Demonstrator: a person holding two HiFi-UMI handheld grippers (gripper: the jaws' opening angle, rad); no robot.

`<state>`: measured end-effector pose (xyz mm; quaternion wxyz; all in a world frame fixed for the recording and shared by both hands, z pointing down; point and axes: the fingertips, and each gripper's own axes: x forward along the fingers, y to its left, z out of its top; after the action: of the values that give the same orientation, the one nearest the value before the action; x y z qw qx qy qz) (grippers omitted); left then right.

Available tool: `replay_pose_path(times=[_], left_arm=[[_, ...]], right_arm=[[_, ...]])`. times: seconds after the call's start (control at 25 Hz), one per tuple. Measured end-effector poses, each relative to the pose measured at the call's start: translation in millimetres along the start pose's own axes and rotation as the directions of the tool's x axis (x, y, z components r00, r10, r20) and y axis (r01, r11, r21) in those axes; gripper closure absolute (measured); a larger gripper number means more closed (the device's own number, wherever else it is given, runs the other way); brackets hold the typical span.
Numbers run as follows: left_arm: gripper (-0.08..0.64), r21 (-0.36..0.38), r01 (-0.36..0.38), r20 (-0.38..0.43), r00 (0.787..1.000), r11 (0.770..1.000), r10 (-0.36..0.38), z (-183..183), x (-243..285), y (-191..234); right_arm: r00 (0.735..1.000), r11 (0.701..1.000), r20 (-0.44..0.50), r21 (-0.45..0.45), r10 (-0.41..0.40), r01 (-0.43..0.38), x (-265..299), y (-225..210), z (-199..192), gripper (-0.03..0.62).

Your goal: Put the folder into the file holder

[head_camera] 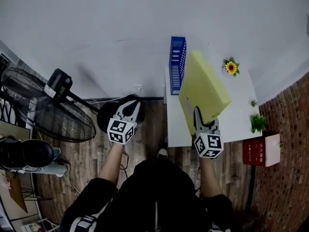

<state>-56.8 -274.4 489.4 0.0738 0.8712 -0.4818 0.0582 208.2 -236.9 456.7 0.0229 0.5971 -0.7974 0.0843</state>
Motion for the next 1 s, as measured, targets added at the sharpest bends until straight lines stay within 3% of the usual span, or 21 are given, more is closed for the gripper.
replay_pose_path(times=[0.48, 1.0], left_arm=[[0.531, -0.034, -0.036, -0.004, 0.999, 0.999, 0.036, -4.6, 42.2, 54.8], [0.531, -0.049, 0.039, -0.016, 0.999, 0.998, -0.040, 3.9, 117.1, 112.6]], right_arm=[[1.000, 1.000, 0.027, -0.012, -0.011, 0.012, 75.4, -8.5, 19.4, 0.430], [0.990, 0.991, 0.056, -0.009, -0.132, 0.132, 163.5, -11.2, 30.2, 0.430]])
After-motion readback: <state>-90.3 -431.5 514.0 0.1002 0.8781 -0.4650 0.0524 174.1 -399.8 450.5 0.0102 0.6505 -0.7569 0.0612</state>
